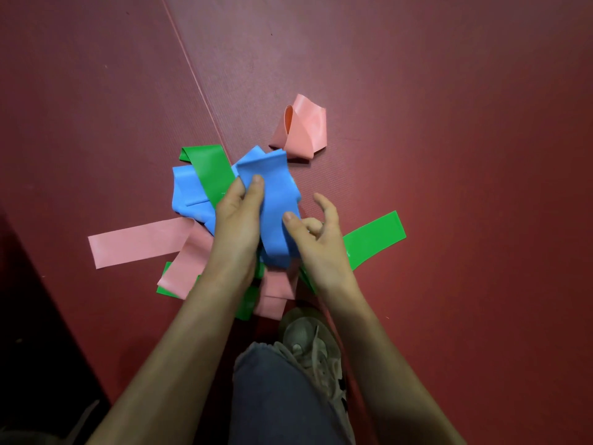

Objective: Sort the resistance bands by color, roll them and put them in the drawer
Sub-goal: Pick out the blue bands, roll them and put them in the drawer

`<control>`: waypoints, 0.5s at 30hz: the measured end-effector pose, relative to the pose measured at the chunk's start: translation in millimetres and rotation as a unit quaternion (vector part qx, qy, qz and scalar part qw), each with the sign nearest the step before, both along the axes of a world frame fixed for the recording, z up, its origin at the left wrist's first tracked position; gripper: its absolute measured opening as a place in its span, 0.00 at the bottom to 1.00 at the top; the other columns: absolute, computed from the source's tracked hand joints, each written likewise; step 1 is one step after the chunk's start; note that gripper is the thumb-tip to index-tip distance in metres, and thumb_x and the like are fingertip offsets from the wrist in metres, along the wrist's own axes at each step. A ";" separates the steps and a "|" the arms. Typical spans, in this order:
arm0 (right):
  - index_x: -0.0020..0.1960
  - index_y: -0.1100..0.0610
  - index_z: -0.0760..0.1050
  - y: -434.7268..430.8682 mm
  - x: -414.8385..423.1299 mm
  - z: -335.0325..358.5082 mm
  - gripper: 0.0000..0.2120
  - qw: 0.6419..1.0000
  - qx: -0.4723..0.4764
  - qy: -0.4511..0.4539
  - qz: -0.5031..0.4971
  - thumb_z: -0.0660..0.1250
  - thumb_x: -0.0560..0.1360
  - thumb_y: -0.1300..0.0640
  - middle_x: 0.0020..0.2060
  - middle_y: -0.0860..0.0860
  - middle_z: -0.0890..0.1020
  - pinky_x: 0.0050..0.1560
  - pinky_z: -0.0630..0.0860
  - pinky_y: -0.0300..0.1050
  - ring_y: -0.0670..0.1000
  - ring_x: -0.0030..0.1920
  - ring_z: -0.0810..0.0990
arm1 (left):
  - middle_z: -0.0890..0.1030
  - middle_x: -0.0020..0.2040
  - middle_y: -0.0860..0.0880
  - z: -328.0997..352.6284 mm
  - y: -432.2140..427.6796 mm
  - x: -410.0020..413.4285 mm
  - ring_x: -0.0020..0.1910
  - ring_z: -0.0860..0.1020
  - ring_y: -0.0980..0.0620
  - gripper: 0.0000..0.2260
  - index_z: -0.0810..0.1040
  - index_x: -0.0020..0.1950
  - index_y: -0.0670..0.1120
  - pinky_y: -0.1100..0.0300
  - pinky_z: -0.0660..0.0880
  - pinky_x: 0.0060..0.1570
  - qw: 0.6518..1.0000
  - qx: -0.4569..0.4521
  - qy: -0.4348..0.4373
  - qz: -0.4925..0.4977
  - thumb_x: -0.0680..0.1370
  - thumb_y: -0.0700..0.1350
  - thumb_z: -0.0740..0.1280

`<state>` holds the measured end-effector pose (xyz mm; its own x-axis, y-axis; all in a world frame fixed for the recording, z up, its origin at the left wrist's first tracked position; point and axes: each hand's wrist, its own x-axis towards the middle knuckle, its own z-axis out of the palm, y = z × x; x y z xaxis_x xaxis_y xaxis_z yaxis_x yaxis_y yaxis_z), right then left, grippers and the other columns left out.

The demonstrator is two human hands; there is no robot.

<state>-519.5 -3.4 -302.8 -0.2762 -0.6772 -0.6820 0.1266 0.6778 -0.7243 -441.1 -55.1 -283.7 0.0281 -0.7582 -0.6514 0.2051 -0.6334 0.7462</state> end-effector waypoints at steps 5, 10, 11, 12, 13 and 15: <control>0.73 0.56 0.51 7.8 -3.0 0.9 0.35 0.990 -0.005 0.121 0.067 0.62 0.70 0.68 0.66 0.52 0.65 0.68 0.60 0.39 0.45 0.65 0.65 | 0.77 0.42 0.50 15.9 -9.5 7.2 0.48 0.74 0.49 0.11 0.74 0.42 0.50 0.51 0.71 0.56 0.999 -0.041 0.003 0.001 0.80 0.42 0.55; 0.67 0.56 0.65 -0.7 4.5 -0.5 0.30 0.981 -0.112 0.098 0.121 0.61 0.64 0.61 0.68 0.57 0.68 0.70 0.63 0.56 0.55 0.70 0.65 | 0.79 0.28 0.60 25.9 -1.5 -0.4 0.31 0.77 0.65 0.12 0.73 0.40 0.49 0.72 0.74 0.35 0.989 -0.105 -0.005 -0.105 0.79 0.37 0.56; 0.61 0.54 0.70 -2.8 4.8 1.2 0.25 0.987 -0.104 0.067 0.102 0.62 0.64 0.60 0.63 0.57 0.73 0.66 0.68 0.53 0.52 0.65 0.71 | 0.79 0.27 0.61 27.0 0.8 -0.9 0.30 0.76 0.66 0.12 0.73 0.40 0.49 0.73 0.72 0.34 0.985 -0.122 -0.007 -0.120 0.79 0.37 0.56; 0.55 0.51 0.73 -3.2 4.1 0.8 0.18 0.990 -0.098 0.040 0.092 0.63 0.65 0.60 0.55 0.56 0.78 0.60 0.72 0.49 0.48 0.57 0.75 | 0.78 0.27 0.61 28.3 1.5 0.0 0.30 0.75 0.67 0.11 0.73 0.40 0.49 0.74 0.72 0.33 0.982 -0.140 -0.012 -0.127 0.79 0.37 0.57; 0.49 0.53 0.75 -4.1 3.0 1.6 0.13 0.991 -0.094 0.035 0.089 0.64 0.65 0.59 0.49 0.56 0.81 0.54 0.75 0.47 0.46 0.50 0.76 | 0.78 0.28 0.59 28.8 0.6 2.0 0.30 0.74 0.67 0.10 0.73 0.40 0.50 0.74 0.71 0.33 0.980 -0.153 -0.017 -0.127 0.78 0.38 0.57; 0.46 0.64 0.76 -3.8 -1.4 0.6 0.12 0.990 -0.081 0.041 0.106 0.66 0.66 0.57 0.44 0.63 0.81 0.46 0.74 0.50 0.47 0.42 0.75 | 0.77 0.33 0.56 30.3 -3.3 5.0 0.31 0.73 0.66 0.10 0.73 0.41 0.49 0.74 0.71 0.34 0.981 -0.160 -0.020 -0.108 0.79 0.38 0.57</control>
<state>-521.0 -7.2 -302.2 -0.1673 -0.8245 -0.5405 -0.0698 0.5568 -0.8277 -436.1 -58.4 -253.4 -0.1343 -0.9147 -0.3811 0.0586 -0.3913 0.9184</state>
